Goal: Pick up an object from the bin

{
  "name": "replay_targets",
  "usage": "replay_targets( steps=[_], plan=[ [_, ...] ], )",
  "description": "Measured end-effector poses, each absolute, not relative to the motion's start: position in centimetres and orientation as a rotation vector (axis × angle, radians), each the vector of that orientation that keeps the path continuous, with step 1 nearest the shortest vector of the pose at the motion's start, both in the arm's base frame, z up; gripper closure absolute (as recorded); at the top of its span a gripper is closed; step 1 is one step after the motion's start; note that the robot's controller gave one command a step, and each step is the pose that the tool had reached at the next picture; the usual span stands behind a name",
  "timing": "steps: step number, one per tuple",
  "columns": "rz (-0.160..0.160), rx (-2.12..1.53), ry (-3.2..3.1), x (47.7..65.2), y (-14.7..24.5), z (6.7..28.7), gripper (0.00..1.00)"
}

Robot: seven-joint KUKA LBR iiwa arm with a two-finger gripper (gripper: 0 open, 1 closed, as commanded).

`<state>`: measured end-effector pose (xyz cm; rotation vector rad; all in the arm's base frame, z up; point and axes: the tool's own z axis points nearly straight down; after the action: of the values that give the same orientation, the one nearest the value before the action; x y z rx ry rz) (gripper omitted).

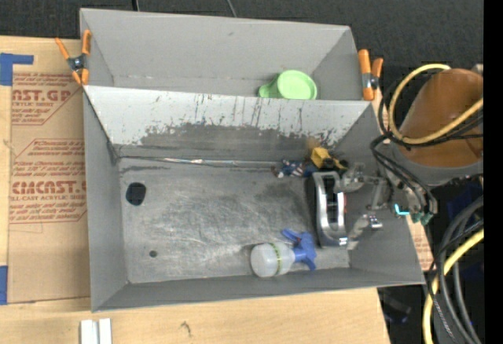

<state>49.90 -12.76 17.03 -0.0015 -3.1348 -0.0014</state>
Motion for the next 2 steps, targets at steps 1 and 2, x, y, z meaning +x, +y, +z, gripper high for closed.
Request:
replay_targets(
  steps=[1, 2],
  plan=[
    [0.001, 0.001, -3.142, 50.1, -12.7, 17.4, 0.00],
    [-0.008, 0.007, -3.150, 49.7, -9.9, 11.5, 0.00]
  ],
)
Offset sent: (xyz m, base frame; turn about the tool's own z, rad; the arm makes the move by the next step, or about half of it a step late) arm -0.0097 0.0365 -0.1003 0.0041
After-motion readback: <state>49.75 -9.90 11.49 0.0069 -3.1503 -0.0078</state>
